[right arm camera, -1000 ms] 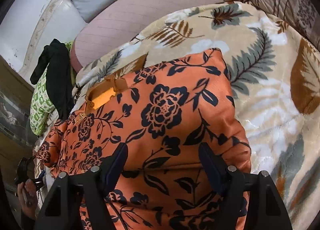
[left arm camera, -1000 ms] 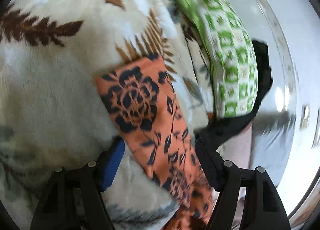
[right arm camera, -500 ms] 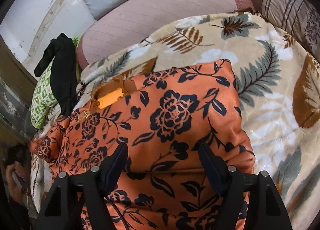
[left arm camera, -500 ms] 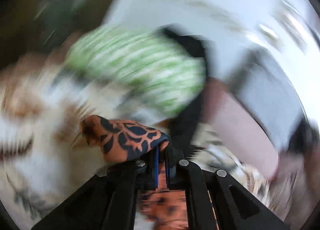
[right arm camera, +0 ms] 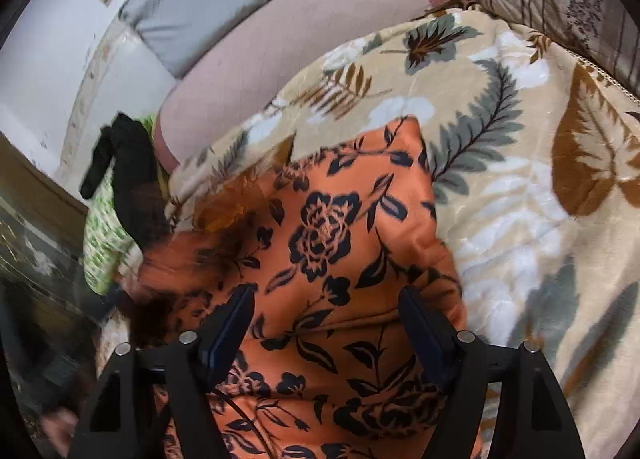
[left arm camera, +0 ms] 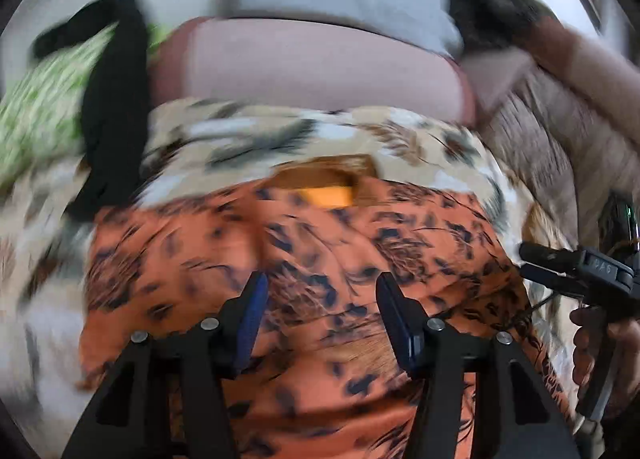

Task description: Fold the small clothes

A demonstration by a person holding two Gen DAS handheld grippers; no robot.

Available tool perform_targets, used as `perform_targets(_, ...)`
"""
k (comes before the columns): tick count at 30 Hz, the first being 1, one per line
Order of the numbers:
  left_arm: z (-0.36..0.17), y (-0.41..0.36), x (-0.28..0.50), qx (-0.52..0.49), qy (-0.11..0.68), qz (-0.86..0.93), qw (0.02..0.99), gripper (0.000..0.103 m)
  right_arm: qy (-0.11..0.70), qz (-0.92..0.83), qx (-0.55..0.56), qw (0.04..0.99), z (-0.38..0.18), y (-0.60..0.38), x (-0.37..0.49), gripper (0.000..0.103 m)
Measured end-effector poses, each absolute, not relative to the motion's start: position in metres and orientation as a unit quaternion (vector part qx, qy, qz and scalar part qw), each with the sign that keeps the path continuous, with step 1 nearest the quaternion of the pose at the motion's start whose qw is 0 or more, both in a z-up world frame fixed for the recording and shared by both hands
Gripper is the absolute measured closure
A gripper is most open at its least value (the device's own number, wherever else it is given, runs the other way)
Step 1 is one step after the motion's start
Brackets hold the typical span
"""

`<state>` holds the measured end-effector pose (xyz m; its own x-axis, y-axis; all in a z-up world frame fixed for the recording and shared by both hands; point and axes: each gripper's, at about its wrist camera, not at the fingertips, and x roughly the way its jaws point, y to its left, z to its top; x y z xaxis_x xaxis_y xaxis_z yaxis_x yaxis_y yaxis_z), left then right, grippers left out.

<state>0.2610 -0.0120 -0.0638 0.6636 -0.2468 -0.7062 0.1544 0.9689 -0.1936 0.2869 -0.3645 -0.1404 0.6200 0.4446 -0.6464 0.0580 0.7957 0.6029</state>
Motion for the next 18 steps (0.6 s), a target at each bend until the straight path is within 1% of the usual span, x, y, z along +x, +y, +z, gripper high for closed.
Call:
perform_targets(1,-0.063,0.009,0.255,-0.077,0.389,-0.093,0.913,0.042,0.418,0.12,0.311,0.845,-0.139,-0.367,0.288,0.023)
perform_targets(2,-0.064,0.035,0.246,-0.095,0.382,-0.06,0.917,0.038,0.415,0.133,0.332,0.837,-0.139,-0.369,0.292,0.023)
perform_targets(3,-0.067,0.054,0.238,-0.103,0.381,-0.03,0.918,0.037,0.415,0.141,0.344,0.83,-0.139,-0.368,0.296,0.023)
perform_targets(4,-0.071,0.071,0.237,-0.11,0.383,-0.005,0.917,0.037,0.42,0.153,0.355,0.821,-0.142,-0.364,0.302,0.023)
perform_targets(6,-0.088,0.108,0.239,-0.13,0.413,0.036,0.901,0.037,0.431,0.168,0.366,0.807,-0.147,-0.352,0.315,0.023)
perform_targets(9,-0.108,0.134,0.241,-0.16,0.435,0.049,0.885,0.037,0.451,0.164,0.344,0.807,-0.156,-0.332,0.339,0.023)
perform_targets(11,-0.119,0.14,0.243,-0.173,0.444,0.044,0.878,0.037,0.486,0.133,0.305,0.808,-0.169,-0.319,0.355,0.023)
perform_targets(12,-0.125,0.139,0.246,-0.179,0.45,0.044,0.874,0.037,0.503,0.132,0.288,0.804,-0.175,-0.313,0.36,0.031)
perform_targets(13,-0.13,0.139,0.246,-0.183,0.455,0.045,0.871,0.037,0.521,0.136,0.263,0.8,-0.179,-0.303,0.364,0.066)
perform_targets(14,-0.133,0.138,0.247,-0.185,0.454,0.044,0.87,0.037,0.532,0.137,0.243,0.8,-0.18,-0.296,0.365,0.085)
perform_targets(16,-0.138,0.139,0.246,-0.182,0.449,0.043,0.874,0.037,0.519,0.133,0.196,0.821,-0.165,-0.283,0.358,0.09)
perform_targets(18,-0.14,0.138,0.244,-0.174,0.445,0.039,0.878,0.037,0.483,0.114,0.159,0.854,-0.141,-0.28,0.342,0.09)
